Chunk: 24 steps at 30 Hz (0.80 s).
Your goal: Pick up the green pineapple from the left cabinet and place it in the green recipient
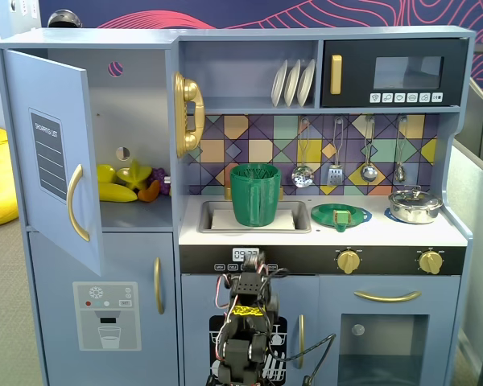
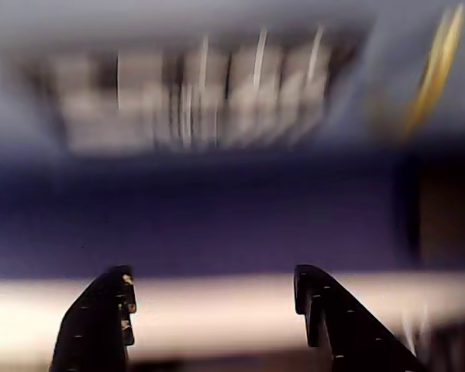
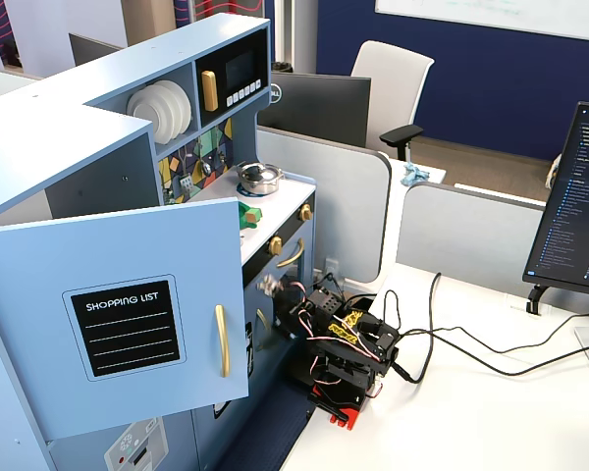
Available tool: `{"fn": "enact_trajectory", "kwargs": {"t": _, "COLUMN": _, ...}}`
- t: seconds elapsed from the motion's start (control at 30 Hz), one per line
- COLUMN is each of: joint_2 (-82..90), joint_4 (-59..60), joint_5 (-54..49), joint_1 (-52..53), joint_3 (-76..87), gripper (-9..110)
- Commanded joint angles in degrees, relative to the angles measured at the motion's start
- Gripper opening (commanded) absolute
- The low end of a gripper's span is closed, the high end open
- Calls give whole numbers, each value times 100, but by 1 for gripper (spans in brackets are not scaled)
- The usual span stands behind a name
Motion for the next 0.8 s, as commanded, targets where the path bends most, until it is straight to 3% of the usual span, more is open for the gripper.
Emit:
{"fn": "enact_trajectory", "kwargs": {"t": 0.0, "joint_2": 114, "joint_4": 984, "joint_5": 352, "joint_1": 62, "joint_3": 26, "gripper": 19}}
{"fn": "enact_trajectory", "kwargs": {"t": 0.23, "joint_2": 114, "joint_4": 2215, "joint_5": 694, "joint_1": -26, "joint_3": 26, "gripper": 19}}
{"fn": "enact_trajectory", "kwargs": {"t": 0.37, "joint_2": 123, "joint_4": 2285, "joint_5": 1397, "joint_1": -79, "joint_3": 26, "gripper": 19}}
{"fn": "enact_trajectory", "kwargs": {"t": 0.77, "joint_2": 123, "joint_4": 2303, "joint_5": 1274, "joint_1": -88, "joint_3": 26, "gripper": 19}}
